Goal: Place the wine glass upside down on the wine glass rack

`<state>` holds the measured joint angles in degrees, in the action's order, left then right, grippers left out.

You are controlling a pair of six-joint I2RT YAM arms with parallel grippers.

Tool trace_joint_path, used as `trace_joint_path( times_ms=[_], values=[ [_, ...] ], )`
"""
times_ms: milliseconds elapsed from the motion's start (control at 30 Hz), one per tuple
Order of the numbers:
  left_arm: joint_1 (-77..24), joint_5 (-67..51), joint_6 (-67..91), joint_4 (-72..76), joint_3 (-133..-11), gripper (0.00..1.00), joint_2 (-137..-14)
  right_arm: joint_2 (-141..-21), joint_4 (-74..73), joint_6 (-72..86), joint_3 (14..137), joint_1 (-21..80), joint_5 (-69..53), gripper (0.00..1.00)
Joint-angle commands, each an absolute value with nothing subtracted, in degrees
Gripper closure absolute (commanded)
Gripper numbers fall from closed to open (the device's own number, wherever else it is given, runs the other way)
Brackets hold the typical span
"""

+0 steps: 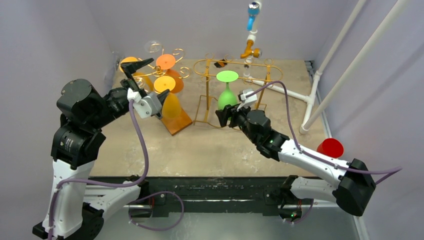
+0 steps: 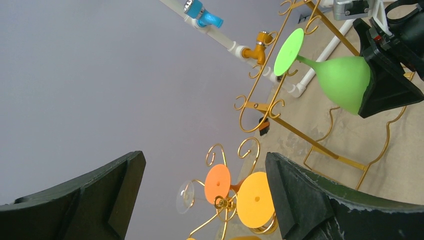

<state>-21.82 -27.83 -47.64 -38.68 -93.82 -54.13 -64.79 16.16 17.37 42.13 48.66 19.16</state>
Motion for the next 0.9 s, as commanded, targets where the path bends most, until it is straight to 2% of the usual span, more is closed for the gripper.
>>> trace_joint_path(
  times_ms=[0,200,333,533,600,867],
  values=[
    [-21.8,-28.9,-47.8,-38.1,-94.5,0.00,-54.4,-65.2,19.1,18.3,42.1,47.9,17.6,0.56],
    [-21.8,-28.9,-48.4,-38.7,-94.8,0.00,-54.6,-68.0,19.5,18.6,43.0,47.4,17.1,0.53],
    [-21.8,-29.1,-48.4,-39.1,-95.1,0.00,-54.8,-69.4,20.0,19.2,43.5,46.9,17.5,0.43],
    [-21.8,-29.0,-48.9,-39.4,-94.9,0.00,-54.6,-70.1,20.0,20.2,43.3,46.8,18.5,0.19],
    [-21.8,-29.0,-49.1,-39.5,-94.8,0.00,-54.5,-69.9,19.6,20.2,43.4,46.8,18.7,0.03],
    [-21.8,-27.7,-48.4,-40.1,-94.8,0.00,-55.4,-63.7,10.4,20.0,45.8,46.8,19.8,0.01]
  ],
)
